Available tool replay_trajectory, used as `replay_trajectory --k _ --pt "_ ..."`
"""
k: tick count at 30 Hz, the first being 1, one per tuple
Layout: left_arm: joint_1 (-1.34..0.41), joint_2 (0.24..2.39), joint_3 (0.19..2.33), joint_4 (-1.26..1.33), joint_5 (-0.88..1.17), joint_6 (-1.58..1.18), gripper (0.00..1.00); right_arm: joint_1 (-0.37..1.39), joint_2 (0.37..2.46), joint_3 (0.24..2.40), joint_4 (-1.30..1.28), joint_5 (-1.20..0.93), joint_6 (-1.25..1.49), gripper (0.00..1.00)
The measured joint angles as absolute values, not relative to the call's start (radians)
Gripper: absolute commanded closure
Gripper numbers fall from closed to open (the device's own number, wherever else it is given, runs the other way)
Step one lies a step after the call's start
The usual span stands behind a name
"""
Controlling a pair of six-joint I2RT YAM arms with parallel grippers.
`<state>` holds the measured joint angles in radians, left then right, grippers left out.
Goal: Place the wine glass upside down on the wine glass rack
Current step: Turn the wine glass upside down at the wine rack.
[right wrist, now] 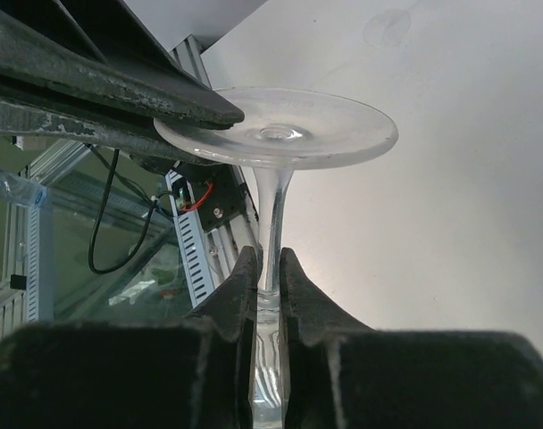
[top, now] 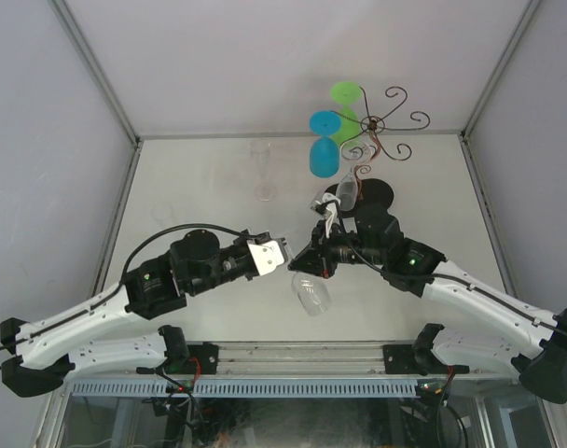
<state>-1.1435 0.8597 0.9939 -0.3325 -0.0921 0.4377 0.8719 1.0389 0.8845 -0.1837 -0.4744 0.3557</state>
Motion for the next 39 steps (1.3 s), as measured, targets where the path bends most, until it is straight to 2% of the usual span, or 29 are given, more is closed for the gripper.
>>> replay_trajectory --k 5,9,15,21,22,24,31,39 --pt "-1.143 0.864 0.994 -0.335 -0.094 0.437 0.98 0.873 1.038 0.883 -0.189 -0.461 0.358 1.0" --pt "-1.143 0.865 0.994 -0.334 -0.102 0.437 0.78 0.875 1.035 0.872 -0.167 -0.448 0.366 1.0" --pt "-1.143 0.865 0.994 -0.313 -0.102 0.424 0.56 0.878 1.035 0.851 -0.137 -0.413 0.384 1.0" --pt "-1.143 0.854 0.994 -0.307 -0.103 0.392 0.4 0.878 1.029 0.849 -0.133 -0.35 0.382 1.0" --pt "-1.142 0.848 0.994 -0.302 -0.105 0.383 0.32 0.878 1.023 0.847 -0.133 -0.337 0.381 1.0" --pt "-1.132 0.833 0.994 -0.287 -0.106 0.361 0.26 0.878 0.999 0.833 -0.13 -0.311 0.376 1.0" --pt "-0.988 0.791 0.997 -0.225 -0.099 0.223 0.19 0.905 0.832 0.698 -0.115 -0.194 0.342 1.0" --pt "-0.939 0.793 0.997 -0.202 -0.128 0.141 0.17 0.963 0.639 0.546 -0.052 -0.028 0.265 1.0"
